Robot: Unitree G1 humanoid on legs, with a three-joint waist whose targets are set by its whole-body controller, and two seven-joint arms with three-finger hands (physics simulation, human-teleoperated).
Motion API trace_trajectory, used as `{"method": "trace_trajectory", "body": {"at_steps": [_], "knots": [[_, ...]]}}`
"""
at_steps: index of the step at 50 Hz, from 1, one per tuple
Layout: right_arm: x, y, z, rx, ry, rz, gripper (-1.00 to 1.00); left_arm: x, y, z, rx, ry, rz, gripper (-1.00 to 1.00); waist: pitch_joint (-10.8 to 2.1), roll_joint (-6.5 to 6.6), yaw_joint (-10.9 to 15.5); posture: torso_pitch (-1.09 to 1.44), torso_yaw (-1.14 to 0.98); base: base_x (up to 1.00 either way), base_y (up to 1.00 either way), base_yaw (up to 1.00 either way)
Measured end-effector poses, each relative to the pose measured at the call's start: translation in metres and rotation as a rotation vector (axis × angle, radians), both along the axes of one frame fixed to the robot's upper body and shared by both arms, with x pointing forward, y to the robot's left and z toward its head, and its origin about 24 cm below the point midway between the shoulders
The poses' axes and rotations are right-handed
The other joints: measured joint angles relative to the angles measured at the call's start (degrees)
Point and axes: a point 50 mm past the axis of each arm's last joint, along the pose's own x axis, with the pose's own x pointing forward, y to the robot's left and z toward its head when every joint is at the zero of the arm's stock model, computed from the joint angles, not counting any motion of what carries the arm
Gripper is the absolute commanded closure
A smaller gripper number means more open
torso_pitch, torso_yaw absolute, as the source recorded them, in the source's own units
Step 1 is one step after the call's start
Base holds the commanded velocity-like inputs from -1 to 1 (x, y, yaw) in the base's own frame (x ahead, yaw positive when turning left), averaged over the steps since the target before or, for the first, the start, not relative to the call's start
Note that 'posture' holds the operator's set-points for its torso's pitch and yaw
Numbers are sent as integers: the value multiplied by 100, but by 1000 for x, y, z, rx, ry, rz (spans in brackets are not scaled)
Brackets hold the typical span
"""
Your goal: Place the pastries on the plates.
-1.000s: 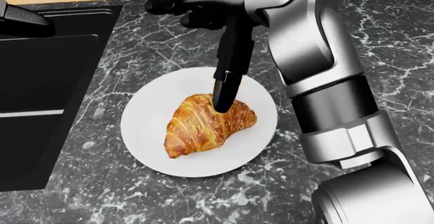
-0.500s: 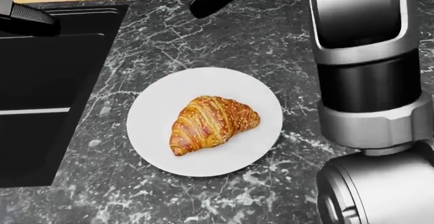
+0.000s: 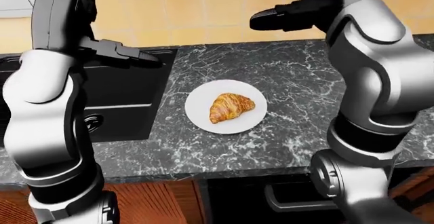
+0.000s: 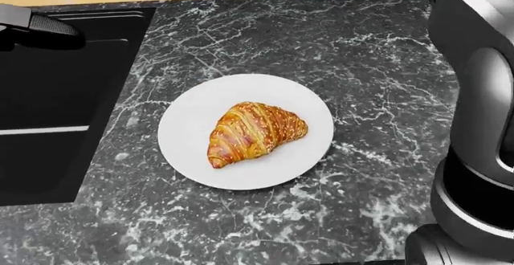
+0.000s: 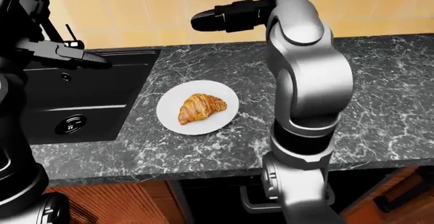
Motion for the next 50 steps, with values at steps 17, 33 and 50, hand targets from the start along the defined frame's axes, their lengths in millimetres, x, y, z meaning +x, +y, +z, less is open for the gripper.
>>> {"method": "trace_trajectory", "body": {"at_steps": [17,33,50], "knots": [[6,7,-54,23,25,-24,-100,13,8,-26,-77,0,32,-100,31,-202,-31,-16,0,-73,2,0],[-4,-1,-91,138,-5,-17,-100,24,9,-61,-133,52,38,-100,73,92,-91,-16,0,-1,11,0],[-12,6,-84,131,-44,41,-100,23,14,-57,-136,30,67,-100,72,-239,-151,-16,0,1,45,0]]}}
